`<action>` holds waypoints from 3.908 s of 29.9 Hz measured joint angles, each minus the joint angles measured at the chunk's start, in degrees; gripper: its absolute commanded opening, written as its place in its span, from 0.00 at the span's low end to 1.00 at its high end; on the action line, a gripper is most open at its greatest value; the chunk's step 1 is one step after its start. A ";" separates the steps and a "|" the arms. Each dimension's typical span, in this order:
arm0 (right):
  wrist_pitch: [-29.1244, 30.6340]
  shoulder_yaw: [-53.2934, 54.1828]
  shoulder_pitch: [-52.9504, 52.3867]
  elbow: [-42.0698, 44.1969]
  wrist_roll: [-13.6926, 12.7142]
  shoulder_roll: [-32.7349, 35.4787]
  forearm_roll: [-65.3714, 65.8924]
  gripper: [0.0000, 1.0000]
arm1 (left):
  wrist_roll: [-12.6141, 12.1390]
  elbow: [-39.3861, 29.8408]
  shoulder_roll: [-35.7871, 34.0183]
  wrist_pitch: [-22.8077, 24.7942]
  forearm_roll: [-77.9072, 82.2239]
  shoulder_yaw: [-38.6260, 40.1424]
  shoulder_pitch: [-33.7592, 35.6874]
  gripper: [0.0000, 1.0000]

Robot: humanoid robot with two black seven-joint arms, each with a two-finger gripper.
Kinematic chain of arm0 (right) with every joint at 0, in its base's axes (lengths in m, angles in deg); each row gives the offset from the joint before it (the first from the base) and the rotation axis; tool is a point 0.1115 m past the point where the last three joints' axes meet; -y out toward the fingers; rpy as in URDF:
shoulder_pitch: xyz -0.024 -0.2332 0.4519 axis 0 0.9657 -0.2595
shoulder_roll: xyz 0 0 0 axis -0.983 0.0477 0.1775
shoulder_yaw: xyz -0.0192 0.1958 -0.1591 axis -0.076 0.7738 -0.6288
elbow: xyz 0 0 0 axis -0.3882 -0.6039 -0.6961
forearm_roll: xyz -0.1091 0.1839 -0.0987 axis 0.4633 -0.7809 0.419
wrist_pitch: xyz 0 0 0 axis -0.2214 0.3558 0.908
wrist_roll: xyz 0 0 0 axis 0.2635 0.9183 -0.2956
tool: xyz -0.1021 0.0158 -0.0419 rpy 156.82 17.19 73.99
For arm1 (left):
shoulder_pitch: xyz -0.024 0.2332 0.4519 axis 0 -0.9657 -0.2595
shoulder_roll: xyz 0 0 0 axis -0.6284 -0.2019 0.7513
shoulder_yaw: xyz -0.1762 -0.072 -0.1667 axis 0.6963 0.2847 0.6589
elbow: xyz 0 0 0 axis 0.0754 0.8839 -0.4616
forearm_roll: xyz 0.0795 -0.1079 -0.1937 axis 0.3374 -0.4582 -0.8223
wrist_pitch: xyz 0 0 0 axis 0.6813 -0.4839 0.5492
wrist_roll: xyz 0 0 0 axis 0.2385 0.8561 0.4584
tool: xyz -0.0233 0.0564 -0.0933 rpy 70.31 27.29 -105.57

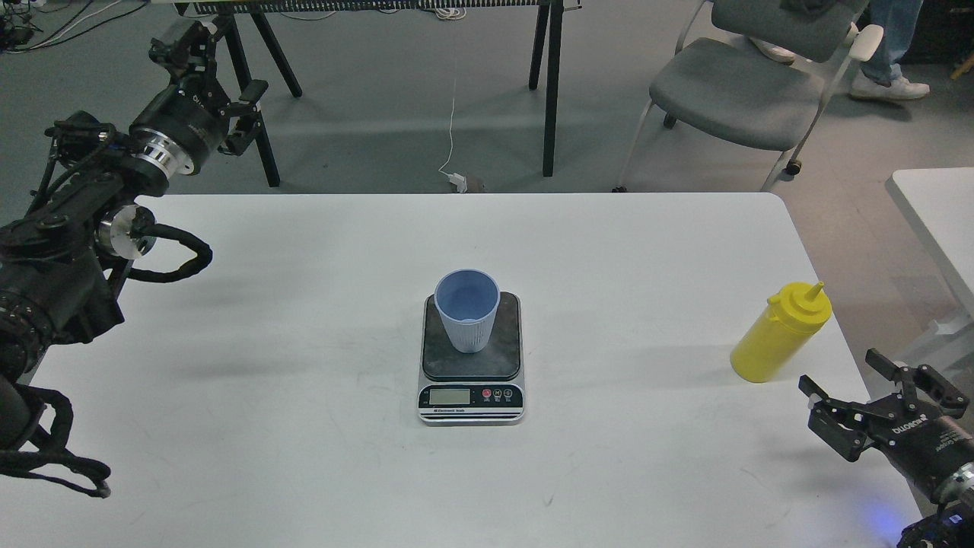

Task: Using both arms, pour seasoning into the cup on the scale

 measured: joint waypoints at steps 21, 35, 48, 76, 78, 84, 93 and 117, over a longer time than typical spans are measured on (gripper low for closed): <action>0.00 1.09 -11.35 14.24 4.50 -19.17 14.31 0.59 | 0.00 -0.68 -3.08 0.01 0.02 0.18 0.53 0.91; 0.00 6.87 -11.19 15.39 12.17 -19.71 24.99 0.37 | 0.00 -0.71 -3.85 0.01 0.02 0.19 1.10 0.91; 0.00 10.58 -47.04 7.99 11.69 -16.60 86.70 0.37 | 0.00 -0.76 -1.58 0.01 0.26 -0.33 5.36 0.91; -10.22 -25.41 -67.31 -6.02 20.49 -25.31 156.10 0.35 | 0.00 -0.76 0.52 0.00 0.24 0.01 5.73 0.92; -12.10 -26.61 -67.14 -5.23 20.81 -25.66 157.45 0.35 | 0.00 -0.76 0.72 0.00 0.26 0.01 5.73 0.92; -15.53 -28.15 -66.85 -3.84 21.31 -27.06 159.80 0.35 | 0.00 -0.77 1.13 0.01 0.28 0.01 5.73 0.92; -16.80 -28.42 -64.93 -2.47 22.07 -28.53 163.41 0.35 | 0.00 -0.78 1.15 0.01 0.28 0.01 5.84 0.92; -25.96 -28.62 -59.78 3.21 25.08 -31.76 171.74 0.34 | 0.00 -0.80 1.26 0.00 0.62 -0.17 5.69 0.92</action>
